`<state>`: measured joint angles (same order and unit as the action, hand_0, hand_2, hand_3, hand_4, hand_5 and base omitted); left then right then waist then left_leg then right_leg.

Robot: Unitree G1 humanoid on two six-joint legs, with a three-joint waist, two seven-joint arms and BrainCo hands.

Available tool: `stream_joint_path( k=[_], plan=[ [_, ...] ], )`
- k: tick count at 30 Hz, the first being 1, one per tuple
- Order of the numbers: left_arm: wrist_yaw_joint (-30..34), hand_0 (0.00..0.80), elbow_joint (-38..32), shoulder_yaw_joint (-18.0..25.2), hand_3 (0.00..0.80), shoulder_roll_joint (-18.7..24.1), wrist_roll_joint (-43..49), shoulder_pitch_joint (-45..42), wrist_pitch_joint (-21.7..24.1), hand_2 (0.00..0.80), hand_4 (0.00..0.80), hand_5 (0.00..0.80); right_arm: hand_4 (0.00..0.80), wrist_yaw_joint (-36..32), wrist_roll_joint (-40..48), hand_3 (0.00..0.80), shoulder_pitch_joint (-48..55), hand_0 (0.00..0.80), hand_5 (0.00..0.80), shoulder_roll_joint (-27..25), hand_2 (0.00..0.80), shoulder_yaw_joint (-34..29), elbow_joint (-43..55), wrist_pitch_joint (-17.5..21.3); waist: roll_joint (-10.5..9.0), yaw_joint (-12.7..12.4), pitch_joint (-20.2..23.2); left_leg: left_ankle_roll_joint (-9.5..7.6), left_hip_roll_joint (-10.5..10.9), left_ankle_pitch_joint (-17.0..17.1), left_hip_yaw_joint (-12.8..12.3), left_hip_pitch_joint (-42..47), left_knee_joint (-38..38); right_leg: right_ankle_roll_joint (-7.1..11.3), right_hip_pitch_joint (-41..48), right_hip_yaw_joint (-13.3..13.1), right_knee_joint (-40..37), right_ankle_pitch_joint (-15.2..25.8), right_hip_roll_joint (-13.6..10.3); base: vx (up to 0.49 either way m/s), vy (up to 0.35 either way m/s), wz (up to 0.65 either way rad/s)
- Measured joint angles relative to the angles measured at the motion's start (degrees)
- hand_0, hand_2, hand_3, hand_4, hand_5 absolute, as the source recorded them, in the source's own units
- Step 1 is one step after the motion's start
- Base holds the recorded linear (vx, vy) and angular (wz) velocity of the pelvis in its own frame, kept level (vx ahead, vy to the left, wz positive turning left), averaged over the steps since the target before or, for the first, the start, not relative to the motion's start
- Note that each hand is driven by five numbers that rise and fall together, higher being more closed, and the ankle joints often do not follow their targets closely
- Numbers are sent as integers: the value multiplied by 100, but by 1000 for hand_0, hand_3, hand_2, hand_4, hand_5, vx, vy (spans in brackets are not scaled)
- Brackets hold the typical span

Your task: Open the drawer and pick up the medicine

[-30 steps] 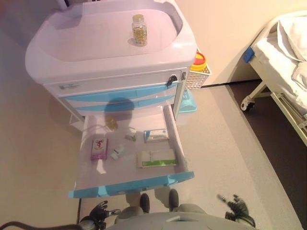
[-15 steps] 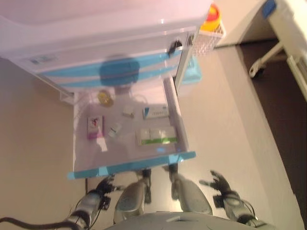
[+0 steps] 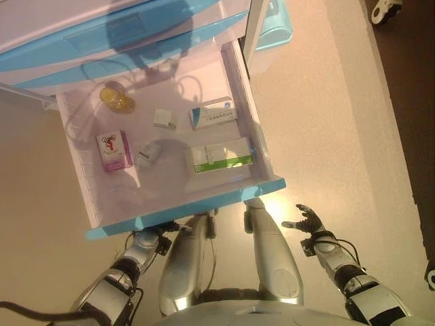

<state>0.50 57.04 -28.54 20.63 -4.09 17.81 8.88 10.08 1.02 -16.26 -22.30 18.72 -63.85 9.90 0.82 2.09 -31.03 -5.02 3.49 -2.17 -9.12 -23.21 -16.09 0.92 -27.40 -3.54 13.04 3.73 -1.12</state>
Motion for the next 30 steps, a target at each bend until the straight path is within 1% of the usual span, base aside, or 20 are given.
stream_joint_path(
  k=[2, 3, 5, 8, 10, 12, 14, 16, 19, 21, 24, 26, 28, 30],
  plan=[
    [-13, 0, -208, -110, 0, 136, 205, 78, -141, 0, 0, 0, 0, -7, -15, 0, -67, 0, 0, -62, 0, 19, 90, -41, 0, 15, -2, -39, 1, -69, -53, -103, -162, 47, -78, -50, 68, -33, -21, 29, 130, -9],
    [-4, 0, -350, -224, 0, 264, 215, 160, -261, 0, 0, 0, 0, -19, -44, 0, -75, 0, 0, -105, 0, 26, 149, -44, 6, 37, -4, -73, 46, -99, -78, -166, -249, 98, -142, -75, 108, -53, -46, 41, 157, -4],
    [62, 0, -707, -333, 0, 504, 230, 210, -441, 0, 0, 0, 0, -22, -51, 0, -121, 0, 0, -139, 0, 27, 181, -71, 11, 109, -8, -130, 42, -88, -126, -239, -275, 99, -219, -65, 124, -61, -109, 38, 118, -4],
    [307, 0, -1353, -331, 0, 866, 172, 232, -709, 0, 0, 0, 0, -27, -52, 0, -120, 0, 0, -205, 0, 25, 217, -112, 38, 119, -26, -232, 80, -92, -310, -290, -279, 117, -346, -50, 208, -44, -231, 35, 79, -19],
    [477, 0, -1887, -318, 0, 1209, 99, 275, -807, 0, 0, 0, 0, -27, -53, 0, -74, 0, 0, -231, 0, 24, 241, -116, 70, 123, -42, -256, 93, -102, -350, -321, -294, 120, -390, -51, 219, -41, -260, 37, 61, -10],
    [787, 0, -2427, -307, 0, 1619, -77, 410, -1005, 0, 0, 0, 0, -28, -52, 0, 15, 0, 0, -278, 0, 21, 346, -137, 117, 122, -68, -266, 111, -96, -356, -358, -299, 120, -446, -47, 260, -39, -280, 37, 44, 0],
    [1047, 0, -2666, -252, 0, 1911, -258, 635, -1181, 0, 0, 0, 0, -32, -56, 0, 39, 0, 0, -359, 0, 16, 365, -145, 184, 153, -98, -266, 136, -96, -357, -352, -294, 137, -468, -53, 299, -26, -301, 33, 31, 0],
    [1294, 0, -2755, -141, 0, 2096, -478, 910, -1410, 0, 0, 0, 0, -30, -55, 0, 38, 0, 0, -431, 0, 8, 365, -144, 216, 171, -112, -266, 150, -95, -360, -360, -273, 182, -494, -75, 299, -6, -303, 34, 27, -5],
    [1512, 0, -2758, 17, 0, 2228, -805, 1304, -1698, 0, 0, 0, 0, -31, -53, 0, 36, 0, 0, -491, 0, 1, 361, -138, 220, 238, -112, -265, 147, -95, -403, -361, -258, 213, -511, -118, 300, 15, -287, 25, 27, -8],
    [1596, 0, -2708, 59, 0, 2314, -1001, 1572, -1776, 0, 0, 0, 0, -33, -53, 0, 36, 0, 0, -548, 0, 1, 362, -110, 220, 286, -112, -268, 148, -98, -456, -360, -258, 238, -525, -187, 292, 32, -273, 26, 35, -15],
    [1675, 0, -2261, 249, 0, 2327, -1365, 1952, -1894, 0, 0, 0, 0, -34, -54, 0, 35, 0, 0, -594, 0, -16, 367, -94, 220, 391, -112, -295, 149, -122, -519, -355, -271, 265, -533, -257, 287, 52, -264, 27, 30, -11],
    [1642, 0, -1721, 366, 0, 2329, -1526, 2210, -1901, 0, 0, 0, 0, -35, -58, 0, 53, 0, 0, -600, 0, -18, 455, -91, 219, 488, -112, -308, 138, -159, -584, -353, -330, 299, -533, -352, 288, 77, -232, 17, 18, -16],
    [1503, 0, -1154, 411, 0, 2351, -1668, 2481, -1976, 0, 0, 0, 0, -34, -64, 0, 86, 0, 0, -612, 0, -5, 627, -89, 218, 563, -111, -309, 84, -246, -663, -373, -463, 308, -531, -401, 298, 84, -205, 25, 5, -21],
    [1437, 0, -313, 454, 0, 2374, -1716, 2899, -1970, 0, 0, 0, 0, -38, -63, 0, 122, 0, 0, -617, 0, 19, 854, -101, 211, 716, -108, -321, 35, -340, -678, -469, -660, 317, -544, -415, 283, 89, -160, 34, -8, -10]
  ],
)
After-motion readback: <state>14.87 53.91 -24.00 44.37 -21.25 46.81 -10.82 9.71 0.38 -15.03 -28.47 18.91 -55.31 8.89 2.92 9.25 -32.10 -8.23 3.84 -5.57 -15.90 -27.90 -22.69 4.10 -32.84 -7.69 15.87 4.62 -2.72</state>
